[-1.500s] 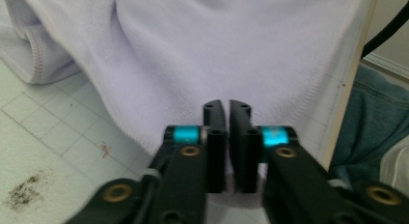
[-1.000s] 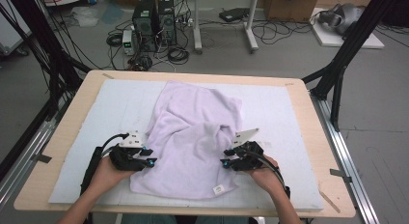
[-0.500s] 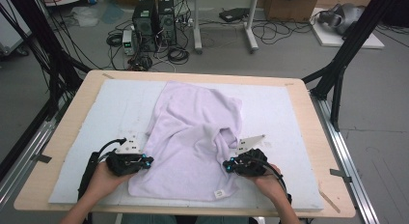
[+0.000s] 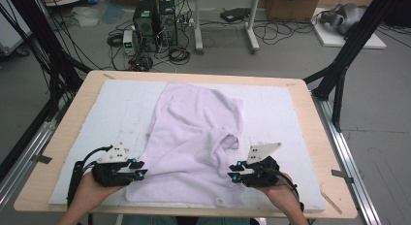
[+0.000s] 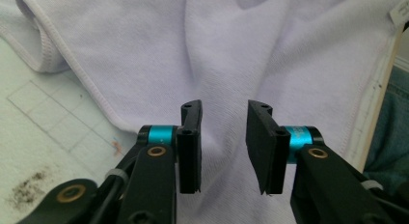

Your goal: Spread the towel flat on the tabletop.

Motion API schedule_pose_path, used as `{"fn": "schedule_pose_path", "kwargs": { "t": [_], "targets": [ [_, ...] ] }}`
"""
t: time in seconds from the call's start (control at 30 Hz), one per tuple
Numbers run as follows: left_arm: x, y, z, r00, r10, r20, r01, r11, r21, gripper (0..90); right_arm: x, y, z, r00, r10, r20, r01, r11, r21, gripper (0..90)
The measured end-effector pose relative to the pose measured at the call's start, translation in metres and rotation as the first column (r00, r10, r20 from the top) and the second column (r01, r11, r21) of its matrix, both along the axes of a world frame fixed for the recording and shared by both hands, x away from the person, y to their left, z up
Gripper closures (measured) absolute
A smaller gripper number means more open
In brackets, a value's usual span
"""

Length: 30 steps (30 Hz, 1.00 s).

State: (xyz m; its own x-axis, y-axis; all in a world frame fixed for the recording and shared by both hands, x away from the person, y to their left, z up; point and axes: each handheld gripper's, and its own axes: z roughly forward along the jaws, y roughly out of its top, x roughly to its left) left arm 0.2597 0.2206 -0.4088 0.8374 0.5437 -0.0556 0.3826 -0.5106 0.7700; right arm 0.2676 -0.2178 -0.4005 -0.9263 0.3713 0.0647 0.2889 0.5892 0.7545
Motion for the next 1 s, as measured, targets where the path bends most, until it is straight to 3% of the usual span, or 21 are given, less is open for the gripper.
{"fn": "schedule_pose_path", "kwargs": {
  "t": [0.17, 0.23, 0.3, 0.37, 0.43, 0.47, 0.53, 0.63, 0.7, 1.0],
  "targets": [
    [0.025, -0.006, -0.01, 0.9987, 0.051, 0.004, -0.051, 0.9987, 0.003, 64.7, 0.026, 0.012, -0.016, 0.9989, -0.041, 0.023, 0.044, 0.995, -0.094, 69.4],
    [0.034, -0.008, -0.014, 0.9971, 0.076, -0.006, -0.076, 0.9971, 0.008, 64.7, 0.036, 0.015, -0.024, 0.9974, -0.072, -0.006, 0.071, 0.994, -0.087, 69.3],
    [0.041, -0.011, -0.02, 0.9958, 0.09, -0.016, -0.089, 0.9952, 0.039, 64.9, 0.042, 0.02, -0.03, 0.9966, -0.079, -0.023, 0.076, 0.993, -0.09, 67.7],
    [0.045, -0.015, -0.027, 0.9961, 0.082, -0.033, -0.079, 0.9922, 0.097, 67.5, 0.045, 0.025, -0.035, 0.997, -0.072, -0.029, 0.069, 0.992, -0.106, 68.3],
    [0.043, -0.016, -0.029, 0.9975, 0.069, -0.015, -0.068, 0.9931, 0.096, 74.9, 0.044, 0.03, -0.038, 0.9974, -0.066, -0.03, 0.062, 0.992, -0.108, 73.5],
    [0.043, -0.017, -0.029, 0.9976, 0.066, -0.021, -0.064, 0.9934, 0.095, 81.4, 0.045, 0.03, -0.038, 0.9973, -0.06, -0.043, 0.055, 0.993, -0.101, 78.5],
    [0.041, -0.018, -0.028, 0.998, 0.06, -0.019, -0.058, 0.9934, 0.099, 86.0, 0.045, 0.028, -0.039, 0.9966, -0.048, -0.068, 0.042, 0.995, -0.088, 83.1],
    [0.036, -0.017, -0.027, 0.9984, 0.052, -0.021, -0.05, 0.9938, 0.1, 87.1, 0.042, 0.025, -0.036, 0.9955, -0.037, -0.087, 0.029, 0.995, -0.093, 84.5],
    [0.032, -0.016, -0.026, 0.9987, 0.047, -0.019, -0.045, 0.9941, 0.099, 87.3, 0.036, 0.021, -0.034, 0.9965, -0.033, -0.076, 0.025, 0.994, -0.108, 84.6],
    [0.007, -0.006, -0.015, 0.9994, 0.032, -0.01, -0.032, 0.9989, 0.035, 87.5, 0.001, -0.015, -0.02, 0.9962, -0.063, -0.061, 0.058, 0.996, -0.07, 84.5]
  ]
}}
